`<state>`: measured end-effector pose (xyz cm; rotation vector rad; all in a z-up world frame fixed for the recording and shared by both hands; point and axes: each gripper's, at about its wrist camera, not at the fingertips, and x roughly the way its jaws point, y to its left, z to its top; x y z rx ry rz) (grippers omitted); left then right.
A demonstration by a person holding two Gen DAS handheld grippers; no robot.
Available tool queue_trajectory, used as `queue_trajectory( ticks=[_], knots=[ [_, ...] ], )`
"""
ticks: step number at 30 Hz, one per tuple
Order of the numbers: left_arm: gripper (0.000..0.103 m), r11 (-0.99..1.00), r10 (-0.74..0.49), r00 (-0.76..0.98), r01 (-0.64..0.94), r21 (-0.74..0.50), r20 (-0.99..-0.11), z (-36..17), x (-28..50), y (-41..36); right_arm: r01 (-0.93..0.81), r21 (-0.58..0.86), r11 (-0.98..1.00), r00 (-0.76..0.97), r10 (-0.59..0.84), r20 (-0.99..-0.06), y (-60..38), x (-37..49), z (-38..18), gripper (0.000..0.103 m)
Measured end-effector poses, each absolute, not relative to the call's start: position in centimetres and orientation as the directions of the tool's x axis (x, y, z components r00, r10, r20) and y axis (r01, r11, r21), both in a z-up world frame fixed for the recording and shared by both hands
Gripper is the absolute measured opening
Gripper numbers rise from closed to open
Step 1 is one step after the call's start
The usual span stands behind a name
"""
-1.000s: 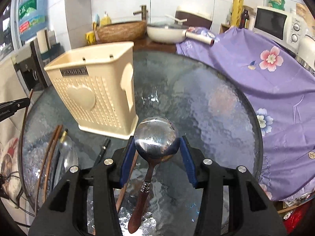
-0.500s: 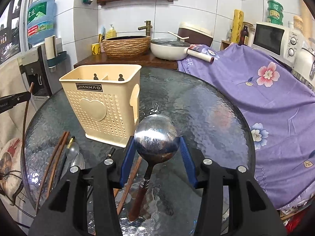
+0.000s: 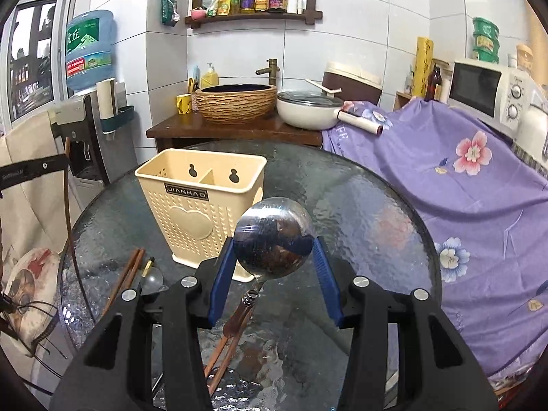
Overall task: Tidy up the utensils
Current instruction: 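Lift the ladle with the right tool while the left tool lifts the chopstick toward the holder, then lower the ladle into the cream holder while the left tool drops the chopstick in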
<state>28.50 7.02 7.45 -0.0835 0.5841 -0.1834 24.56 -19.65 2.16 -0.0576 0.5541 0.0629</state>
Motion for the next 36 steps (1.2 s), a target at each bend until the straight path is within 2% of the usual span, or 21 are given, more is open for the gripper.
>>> queue_trajectory(
  ticks=[8,16,23,27,31,36],
  knots=[
    [0.007,0.974,-0.224,0.837,0.171,-0.15,-0.499,10.3,28.7,7.2,-0.1,-0.04,0.994,0.856,0.065,-0.513,-19.7,25.1,4.6,0.046],
    [0.007,0.968,-0.247,0.87,0.2,-0.153,-0.427,15.7,28.7,7.1,-0.165,-0.022,0.986,0.863,0.133,-0.488,-18.8,26.0,7.9,0.046],
    [0.007,0.964,-0.263,0.906,0.235,-0.124,-0.332,22.6,28.6,5.6,-0.195,-0.004,0.981,0.89,0.175,-0.42,-18.1,27.8,13.7,0.046],
    [0.007,0.966,-0.256,0.923,0.235,-0.106,-0.287,25.8,29.0,4.0,-0.164,-0.037,0.986,0.919,0.14,-0.367,-17.6,29.2,16.9,0.046],
    [0.007,0.961,-0.275,0.919,0.253,-0.112,-0.281,26.7,30.5,2.0,-0.136,-0.064,0.989,0.932,0.106,-0.347,-16.9,30.9,17.7,0.046],
    [0.007,0.96,-0.277,0.91,0.254,-0.114,-0.307,24.4,32.7,-0.2,-0.116,-0.112,0.987,0.928,0.067,-0.366,-15.9,32.9,15.4,0.046]
  ],
)
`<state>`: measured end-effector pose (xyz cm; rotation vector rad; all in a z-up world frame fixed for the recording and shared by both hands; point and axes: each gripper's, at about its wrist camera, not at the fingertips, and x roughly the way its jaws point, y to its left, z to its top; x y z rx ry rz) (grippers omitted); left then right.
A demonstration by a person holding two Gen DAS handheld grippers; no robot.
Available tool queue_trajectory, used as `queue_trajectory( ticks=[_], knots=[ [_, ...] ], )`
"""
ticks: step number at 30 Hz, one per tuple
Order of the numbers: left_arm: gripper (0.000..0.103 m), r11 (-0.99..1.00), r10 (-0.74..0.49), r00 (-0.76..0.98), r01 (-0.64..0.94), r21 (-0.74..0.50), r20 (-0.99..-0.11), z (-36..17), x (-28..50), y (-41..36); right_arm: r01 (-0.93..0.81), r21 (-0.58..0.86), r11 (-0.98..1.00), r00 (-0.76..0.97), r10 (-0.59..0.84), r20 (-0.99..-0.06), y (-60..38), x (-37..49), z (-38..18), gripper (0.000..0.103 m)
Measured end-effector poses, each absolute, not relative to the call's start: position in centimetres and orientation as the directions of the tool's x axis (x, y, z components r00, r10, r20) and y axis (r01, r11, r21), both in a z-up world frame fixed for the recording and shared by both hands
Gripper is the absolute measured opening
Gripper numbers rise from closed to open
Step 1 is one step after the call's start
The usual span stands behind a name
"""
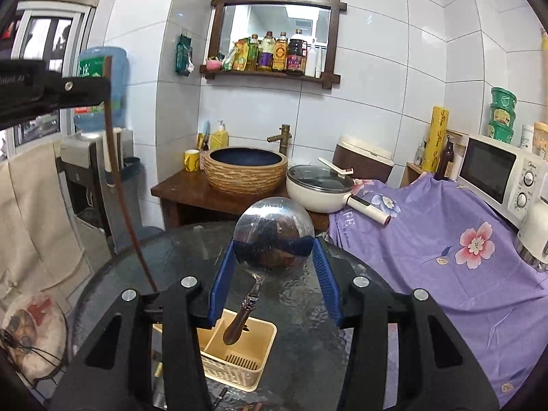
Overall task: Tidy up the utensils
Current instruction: 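Lower the ladle into the cream holder while the left tool drops the chopstick in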
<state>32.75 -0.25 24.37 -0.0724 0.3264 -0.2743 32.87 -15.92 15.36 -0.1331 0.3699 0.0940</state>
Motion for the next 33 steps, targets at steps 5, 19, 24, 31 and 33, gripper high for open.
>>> queue_trajectory(
  ticks=[5,19,24,31,33],
  knots=[
    [0.007,0.963,-0.267,0.891,0.235,-0.132,-0.367,19.6,34.8,-1.0,-0.115,-0.108,0.987,0.913,0.062,-0.402,-15.9,34.2,11.4,0.046],
    [0.007,0.96,-0.28,0.809,0.223,-0.172,-0.516,10.5,37.7,-1.2,-0.123,-0.149,0.981,0.882,0.039,-0.469,-15.7,35.3,4.2,0.047],
    [0.005,0.964,-0.266,0.805,0.222,-0.148,-0.53,9.2,37.8,-1.7,-0.13,-0.17,0.977,0.882,0.036,-0.47,-15.4,35.2,3.2,0.047],
    [0.005,0.959,-0.283,0.791,0.228,-0.169,-0.542,8.7,38.1,-1.4,-0.14,-0.169,0.976,0.886,0.048,-0.461,-15.4,35.1,3.2,0.054],
    [0.008,0.954,-0.299,0.786,0.239,-0.18,-0.541,8.7,38.0,-1.2,-0.146,-0.174,0.974,0.892,0.053,-0.45,-15.3,34.8,3.3,0.077]
  ],
)
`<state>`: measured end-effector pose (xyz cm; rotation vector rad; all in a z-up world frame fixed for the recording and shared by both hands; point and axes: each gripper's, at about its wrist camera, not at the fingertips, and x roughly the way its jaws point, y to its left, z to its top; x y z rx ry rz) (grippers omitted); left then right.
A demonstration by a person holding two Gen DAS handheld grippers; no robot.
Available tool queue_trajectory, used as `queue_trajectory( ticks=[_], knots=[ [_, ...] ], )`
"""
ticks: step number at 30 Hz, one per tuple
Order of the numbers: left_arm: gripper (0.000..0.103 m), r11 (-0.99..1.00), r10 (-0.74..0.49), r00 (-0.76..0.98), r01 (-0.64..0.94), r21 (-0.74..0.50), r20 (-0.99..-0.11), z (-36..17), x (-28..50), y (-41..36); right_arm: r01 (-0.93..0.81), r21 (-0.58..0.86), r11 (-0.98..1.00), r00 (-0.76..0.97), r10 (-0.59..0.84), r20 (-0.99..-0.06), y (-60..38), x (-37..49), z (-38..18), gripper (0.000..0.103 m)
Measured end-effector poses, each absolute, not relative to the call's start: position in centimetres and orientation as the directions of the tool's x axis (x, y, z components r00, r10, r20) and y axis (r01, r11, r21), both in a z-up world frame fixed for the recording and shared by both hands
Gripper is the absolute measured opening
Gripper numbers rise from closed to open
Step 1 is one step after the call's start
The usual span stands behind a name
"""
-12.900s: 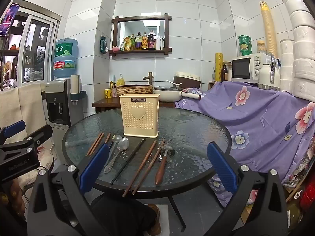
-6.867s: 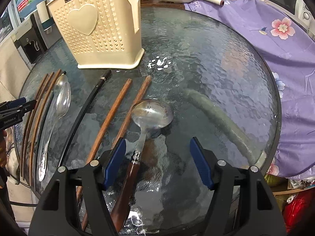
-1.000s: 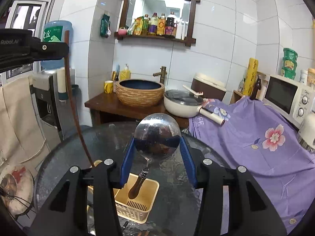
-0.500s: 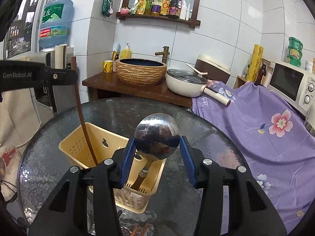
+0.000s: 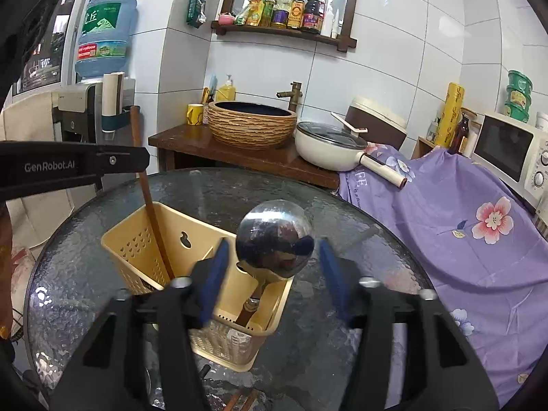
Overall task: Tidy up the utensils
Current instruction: 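Lower the ladle into the cream holder while the left tool drops the chopstick in, then move both open tools back to the remaining wooden chopsticks on the table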
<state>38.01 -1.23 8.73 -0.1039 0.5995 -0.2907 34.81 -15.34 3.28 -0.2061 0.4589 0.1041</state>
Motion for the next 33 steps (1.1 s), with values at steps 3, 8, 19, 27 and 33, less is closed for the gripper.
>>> queue_trajectory(
  ticks=[3,8,19,27,33],
  knots=[
    [0.034,0.949,-0.312,0.795,0.237,-0.208,-0.521,8.8,37.5,-0.6,-0.132,-0.183,0.974,0.913,0.048,-0.406,-15.4,33.8,3.6,0.079],
    [0.063,0.941,-0.319,0.821,0.216,-0.26,-0.473,8.8,35.5,1.3,-0.125,-0.158,0.979,0.917,0.054,-0.395,-15.9,32.4,3.7,0.079],
    [0.097,0.994,-0.104,0.769,0.108,-0.033,-0.631,2.9,31.6,3.3,-0.098,-0.009,0.995,0.866,0.081,-0.494,-17.2,28.0,1.2,0.079],
    [0.096,0.998,-0.058,0.668,0.035,-0.047,-0.742,-3.8,30.6,7.0,-0.043,0.014,0.999,0.682,0.04,-0.73,-18.3,27.5,-5.8,0.058],
    [0.069,0.996,-0.09,0.626,0.045,-0.079,-0.775,-5.4,30.6,7.8,-0.01,0.118,0.993,0.576,0.102,-0.811,-19.3,27.4,-9.4,0.041]
  ],
)
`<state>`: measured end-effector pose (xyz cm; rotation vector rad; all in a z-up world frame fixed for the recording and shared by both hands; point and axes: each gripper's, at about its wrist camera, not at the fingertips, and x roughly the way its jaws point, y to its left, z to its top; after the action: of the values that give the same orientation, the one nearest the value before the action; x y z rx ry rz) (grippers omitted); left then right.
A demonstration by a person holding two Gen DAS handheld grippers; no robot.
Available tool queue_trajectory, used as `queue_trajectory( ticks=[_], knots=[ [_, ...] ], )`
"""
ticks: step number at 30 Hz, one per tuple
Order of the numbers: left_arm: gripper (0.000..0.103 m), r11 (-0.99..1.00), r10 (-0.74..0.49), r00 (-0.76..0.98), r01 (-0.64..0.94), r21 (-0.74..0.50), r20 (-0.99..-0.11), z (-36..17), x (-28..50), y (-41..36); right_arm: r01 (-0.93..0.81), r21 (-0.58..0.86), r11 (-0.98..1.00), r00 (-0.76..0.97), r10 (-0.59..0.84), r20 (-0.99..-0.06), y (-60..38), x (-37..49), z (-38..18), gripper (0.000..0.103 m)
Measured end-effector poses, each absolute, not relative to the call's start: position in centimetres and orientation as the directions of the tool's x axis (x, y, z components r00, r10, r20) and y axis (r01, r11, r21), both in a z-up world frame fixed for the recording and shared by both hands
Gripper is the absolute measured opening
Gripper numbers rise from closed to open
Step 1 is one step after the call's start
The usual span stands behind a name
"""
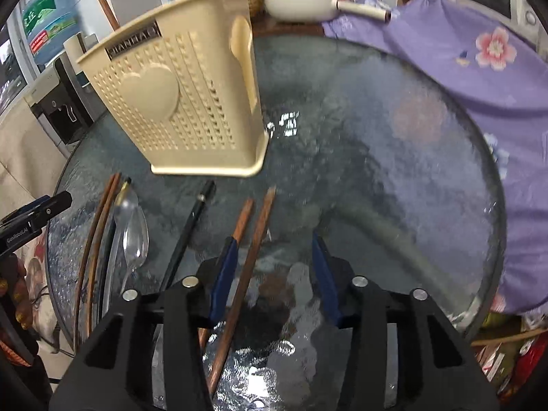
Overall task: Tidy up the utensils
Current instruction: 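Move both open tools back to the remaining wooden chopsticks on the table, then close the left tool on a wooden chopstick while the right tool grips another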
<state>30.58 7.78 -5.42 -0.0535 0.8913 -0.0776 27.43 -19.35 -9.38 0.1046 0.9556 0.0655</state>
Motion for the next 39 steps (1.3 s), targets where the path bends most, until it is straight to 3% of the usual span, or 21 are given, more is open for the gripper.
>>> queue_trajectory(
  ticks=[6,17,22,39],
  knots=[
    [0.057,0.995,-0.095,0.603,0.061,-0.073,-0.792,-6.6,30.4,7.2,-0.013,0.068,0.998,0.563,0.064,-0.824,-18.3,26.5,-10.3,0.035],
    [0.055,0.993,-0.108,0.589,0.097,-0.063,-0.801,-7.2,29.5,5.6,-0.012,0.059,0.998,0.565,0.055,-0.823,-17.2,26.5,-10.4,0.035],
    [0.051,0.993,-0.105,0.578,0.108,-0.051,-0.809,-7.7,29.1,5.0,-0.014,0.034,0.999,0.553,0.036,-0.833,-16.4,26.7,-10.8,0.028],
    [0.039,0.995,-0.045,0.568,0.095,0.012,-0.822,-8.6,31.6,4.0,0.035,-0.001,0.999,0.547,-0.02,-0.837,-16.1,29.4,-10.5,0.022]
  ],
)
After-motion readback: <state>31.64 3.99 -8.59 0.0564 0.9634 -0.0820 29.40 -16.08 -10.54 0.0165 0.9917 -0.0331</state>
